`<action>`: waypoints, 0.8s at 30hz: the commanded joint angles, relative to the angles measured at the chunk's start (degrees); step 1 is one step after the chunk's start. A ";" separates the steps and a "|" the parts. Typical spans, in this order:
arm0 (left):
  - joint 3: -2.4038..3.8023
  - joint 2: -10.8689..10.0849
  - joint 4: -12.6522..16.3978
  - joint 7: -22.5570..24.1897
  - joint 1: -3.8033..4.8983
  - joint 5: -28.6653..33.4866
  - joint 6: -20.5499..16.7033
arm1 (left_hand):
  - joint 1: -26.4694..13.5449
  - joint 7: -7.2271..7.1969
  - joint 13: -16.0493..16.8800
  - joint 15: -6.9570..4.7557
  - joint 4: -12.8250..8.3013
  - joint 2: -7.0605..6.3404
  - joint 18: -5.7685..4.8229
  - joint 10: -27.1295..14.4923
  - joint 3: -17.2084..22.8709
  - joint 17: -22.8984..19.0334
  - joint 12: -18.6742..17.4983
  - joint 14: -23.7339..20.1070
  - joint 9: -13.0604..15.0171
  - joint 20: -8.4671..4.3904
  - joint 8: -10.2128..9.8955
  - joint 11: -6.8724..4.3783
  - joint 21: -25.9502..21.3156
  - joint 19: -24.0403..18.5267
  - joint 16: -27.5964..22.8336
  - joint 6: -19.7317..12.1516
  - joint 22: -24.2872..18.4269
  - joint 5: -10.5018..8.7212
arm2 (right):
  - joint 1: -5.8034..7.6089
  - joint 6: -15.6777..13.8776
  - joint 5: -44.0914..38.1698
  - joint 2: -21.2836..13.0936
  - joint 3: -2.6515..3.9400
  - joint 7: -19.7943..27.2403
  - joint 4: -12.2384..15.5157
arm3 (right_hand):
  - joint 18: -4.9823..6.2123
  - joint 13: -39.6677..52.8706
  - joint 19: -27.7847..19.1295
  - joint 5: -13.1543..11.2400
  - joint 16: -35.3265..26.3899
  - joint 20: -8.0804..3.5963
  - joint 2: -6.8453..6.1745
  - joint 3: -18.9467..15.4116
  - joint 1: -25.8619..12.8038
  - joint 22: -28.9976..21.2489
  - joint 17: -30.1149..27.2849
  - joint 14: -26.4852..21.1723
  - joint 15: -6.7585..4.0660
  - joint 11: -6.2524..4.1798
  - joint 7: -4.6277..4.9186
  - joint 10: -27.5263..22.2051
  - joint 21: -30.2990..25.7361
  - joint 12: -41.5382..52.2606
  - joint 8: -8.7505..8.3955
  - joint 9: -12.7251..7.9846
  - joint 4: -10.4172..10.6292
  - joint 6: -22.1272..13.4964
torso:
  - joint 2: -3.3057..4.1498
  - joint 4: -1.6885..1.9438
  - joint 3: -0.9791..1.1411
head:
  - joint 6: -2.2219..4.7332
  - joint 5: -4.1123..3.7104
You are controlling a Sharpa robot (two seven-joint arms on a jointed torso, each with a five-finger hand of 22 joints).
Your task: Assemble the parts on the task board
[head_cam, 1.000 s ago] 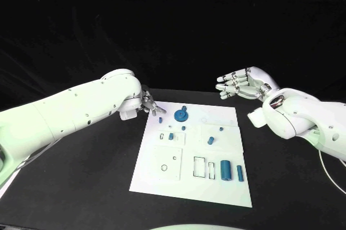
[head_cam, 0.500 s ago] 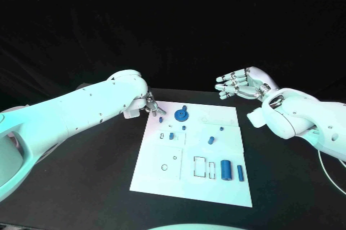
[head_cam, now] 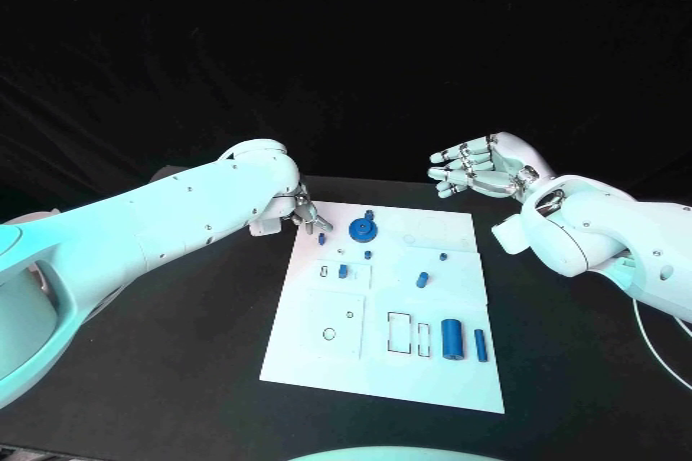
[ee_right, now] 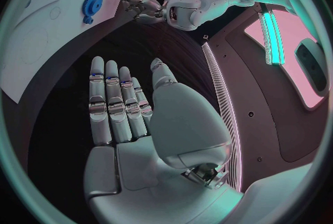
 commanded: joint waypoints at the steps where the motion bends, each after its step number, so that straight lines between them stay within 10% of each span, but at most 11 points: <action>1: -0.02 0.36 -0.17 0.95 -0.04 0.23 1.75 | 0.67 -0.04 0.05 -0.30 -0.14 -0.06 0.41 0.43 -0.34 15.08 0.37 6.04 -0.12 -0.04 0.22 0.02 0.30 2.59 0.18 0.55 6.10 -0.07 | -0.05 0.62 -0.43 0.13 0.00 0.31 -0.04 | 0.44 -0.07 0.48 0.25 -0.04 -0.05 0.36 0.08 0.28 -0.01 -0.07 -0.13 -0.21 0.06 0.10 -0.04 -0.29 -0.32 0.05 -0.01 -0.34 -0.22 | -0.01 0.01 -0.03 | -0.07 0.08; 24: -0.36 1.28 -1.26 1.48 -0.49 0.95 2.16 | 2.96 -0.10 -0.17 -0.39 -0.52 0.55 0.37 0.52 -0.20 15.08 0.40 6.04 -0.64 -0.17 0.12 -0.06 0.38 2.66 0.18 0.76 6.29 0.01 | -0.06 0.77 -0.43 0.72 0.00 0.47 -0.36 | 0.43 -0.08 0.49 0.28 -0.06 -0.04 0.42 0.16 0.27 -0.01 -0.18 -0.16 -0.19 0.08 0.12 -0.09 -0.37 -0.37 0.03 -0.02 -0.38 -0.27 | -0.04 0.09 -0.05 | -0.22 0.03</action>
